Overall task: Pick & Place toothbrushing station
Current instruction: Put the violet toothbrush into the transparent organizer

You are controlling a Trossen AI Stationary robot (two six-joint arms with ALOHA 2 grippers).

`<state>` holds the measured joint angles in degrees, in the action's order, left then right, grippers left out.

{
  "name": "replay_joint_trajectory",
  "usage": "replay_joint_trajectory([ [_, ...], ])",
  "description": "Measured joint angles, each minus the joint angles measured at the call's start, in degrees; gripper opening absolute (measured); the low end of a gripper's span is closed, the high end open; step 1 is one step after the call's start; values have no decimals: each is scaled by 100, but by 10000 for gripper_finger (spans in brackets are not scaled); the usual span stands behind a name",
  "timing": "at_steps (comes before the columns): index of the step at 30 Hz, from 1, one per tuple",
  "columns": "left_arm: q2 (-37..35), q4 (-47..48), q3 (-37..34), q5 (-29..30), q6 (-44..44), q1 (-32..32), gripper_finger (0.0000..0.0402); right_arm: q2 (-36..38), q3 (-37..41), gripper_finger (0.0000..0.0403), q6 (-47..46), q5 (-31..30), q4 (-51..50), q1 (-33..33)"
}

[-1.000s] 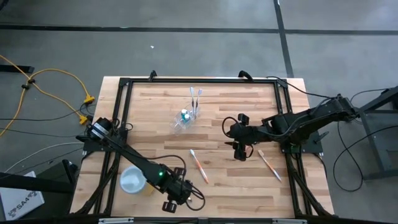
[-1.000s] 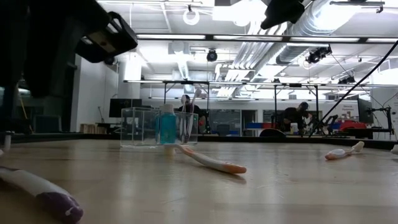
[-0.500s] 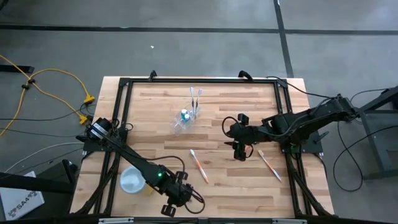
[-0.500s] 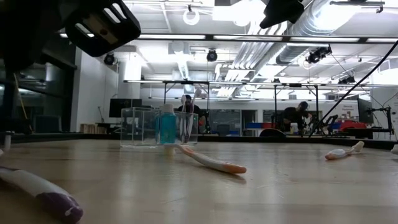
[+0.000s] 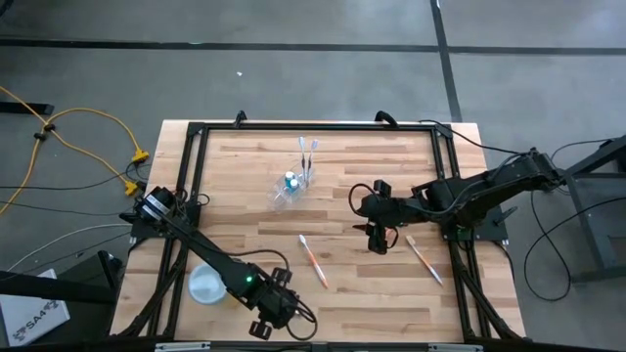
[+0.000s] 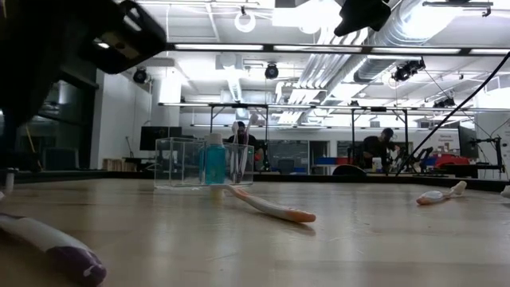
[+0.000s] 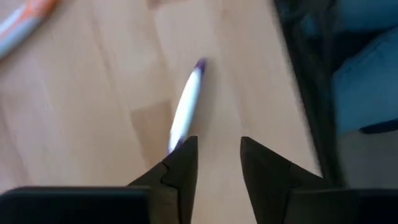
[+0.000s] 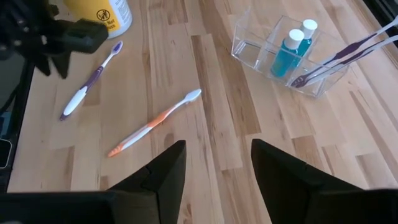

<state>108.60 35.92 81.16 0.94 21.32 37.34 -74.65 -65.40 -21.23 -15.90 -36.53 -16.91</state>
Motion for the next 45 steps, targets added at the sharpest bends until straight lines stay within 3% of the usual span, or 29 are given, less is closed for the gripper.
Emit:
replay_joint_trajectory([
  [6,69,495,-6,89,-2,0,124,-2,0,174,0,130,76,0],
  [32,632,457,-70,187,-268,-129,123,-2,0,174,-22,107,170,-306],
  [45,658,821,-61,549,-304,-122,123,-2,0,174,-120,131,169,-318],
])
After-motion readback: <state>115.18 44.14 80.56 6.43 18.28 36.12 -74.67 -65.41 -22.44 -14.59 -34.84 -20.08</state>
